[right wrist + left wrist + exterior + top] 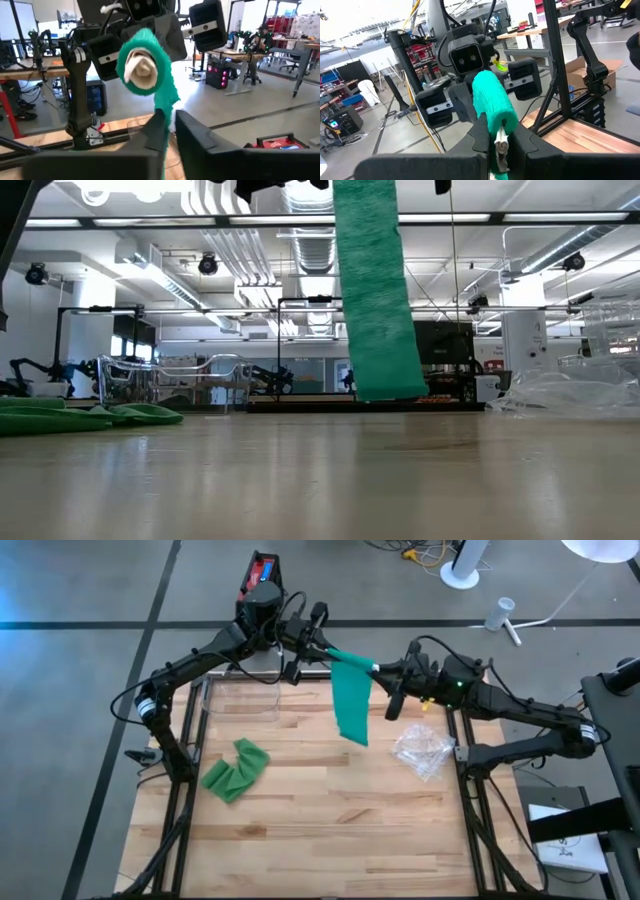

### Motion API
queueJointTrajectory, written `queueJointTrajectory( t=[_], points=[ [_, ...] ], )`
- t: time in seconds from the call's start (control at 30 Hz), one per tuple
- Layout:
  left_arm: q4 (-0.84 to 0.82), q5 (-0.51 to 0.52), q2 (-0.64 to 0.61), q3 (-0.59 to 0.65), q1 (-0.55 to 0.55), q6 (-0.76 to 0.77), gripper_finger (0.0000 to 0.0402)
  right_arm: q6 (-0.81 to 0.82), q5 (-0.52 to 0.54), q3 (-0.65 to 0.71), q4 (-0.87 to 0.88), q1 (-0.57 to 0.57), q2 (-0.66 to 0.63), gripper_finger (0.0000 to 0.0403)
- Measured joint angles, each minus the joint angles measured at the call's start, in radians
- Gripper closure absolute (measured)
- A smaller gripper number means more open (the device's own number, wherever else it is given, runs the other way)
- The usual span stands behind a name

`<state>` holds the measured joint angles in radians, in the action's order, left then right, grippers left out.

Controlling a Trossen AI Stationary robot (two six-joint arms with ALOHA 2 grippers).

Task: Roll bandage
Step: Roll the blue bandage

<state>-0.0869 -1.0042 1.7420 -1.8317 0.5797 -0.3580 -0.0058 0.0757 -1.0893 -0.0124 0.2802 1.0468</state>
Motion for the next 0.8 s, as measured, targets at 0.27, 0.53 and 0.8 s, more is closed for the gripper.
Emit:
queueJointTrajectory(
  t=[0.27,0.53,0.8],
  points=[
    [-0.003,0.000,0.000,0.000,0.000,0.000,0.0386,0.014,0.000,-0.001,-0.001,0.000,-0.005,0.0372],
    [-0.003,0.000,0.000,0.001,0.000,0.000,0.0386,0.012,0.000,-0.001,-0.002,0.000,-0.005,0.0343],
    [-0.003,0.000,0.000,0.001,0.000,0.000,0.0386,-0.003,0.000,-0.001,-0.007,0.000,-0.005,0.0397]
  ],
)
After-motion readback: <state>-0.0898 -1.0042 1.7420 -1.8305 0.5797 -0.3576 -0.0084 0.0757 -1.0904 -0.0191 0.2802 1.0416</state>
